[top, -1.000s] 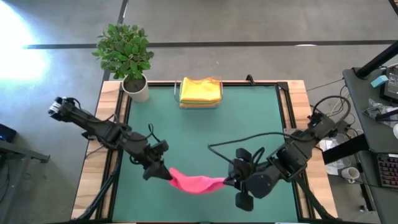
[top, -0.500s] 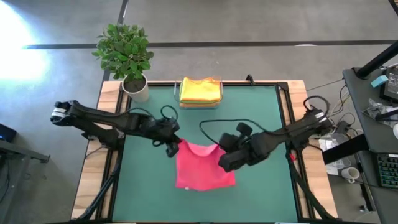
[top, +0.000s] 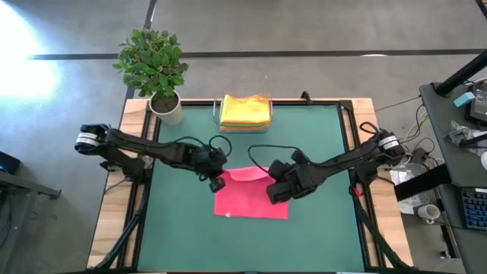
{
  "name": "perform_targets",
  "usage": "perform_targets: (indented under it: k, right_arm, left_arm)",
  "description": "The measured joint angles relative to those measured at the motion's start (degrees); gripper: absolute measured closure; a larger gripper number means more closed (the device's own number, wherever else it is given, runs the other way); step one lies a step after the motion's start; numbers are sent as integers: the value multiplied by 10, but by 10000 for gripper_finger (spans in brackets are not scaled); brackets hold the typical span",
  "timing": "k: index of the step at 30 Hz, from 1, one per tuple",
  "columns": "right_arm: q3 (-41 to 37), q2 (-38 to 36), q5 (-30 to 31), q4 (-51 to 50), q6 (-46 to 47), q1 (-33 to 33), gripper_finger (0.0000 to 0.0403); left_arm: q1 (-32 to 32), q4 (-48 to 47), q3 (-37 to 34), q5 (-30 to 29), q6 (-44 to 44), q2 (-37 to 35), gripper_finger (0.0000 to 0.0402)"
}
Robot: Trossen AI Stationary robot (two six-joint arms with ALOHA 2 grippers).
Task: Fold microfiber towels
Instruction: Fold the pink microfiber towel
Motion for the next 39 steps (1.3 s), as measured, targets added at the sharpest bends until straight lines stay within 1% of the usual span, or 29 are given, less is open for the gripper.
perform_targets:
  k: [4, 8, 11, 14, 20, 25, 30, 33, 36, 39]
  right_arm:
    - [-3, -2, -23, 4, -25, 27, 394]
    - [-3, -5, -45, 11, -66, 63, 394]
    - [-6, -5, -71, 17, -94, 87, 394]
    - [-21, -6, -106, 53, -110, 106, 394]
    - [-62, -3, -159, 117, -109, 130, 394]
    - [-89, -3, -175, 159, -104, 138, 394]
    - [-96, -3, -185, 165, -105, 137, 394]
    - [-97, -3, -188, 165, -110, 137, 394]
    - [-97, -3, -190, 165, -111, 137, 394]
    - [-97, -3, -190, 164, -114, 137, 394]
  left_arm:
    - [-17, -18, 0, 2, 39, -12, 401]
    - [-45, -20, -2, 19, 89, -35, 401]
    - [-61, -18, -5, 52, 112, -42, 401]
    - [-69, -18, -12, 85, 119, -43, 401]
    - [-72, -19, -31, 88, 120, -32, 401]
    - [-72, -12, -36, 107, 119, -22, 401]
    - [-72, -2, -36, 114, 119, -18, 401]
    - [-72, 4, -36, 125, 135, -18, 396]
    - [-72, 5, -36, 134, 135, -18, 378]
    - [-72, 6, -36, 143, 133, -18, 349]
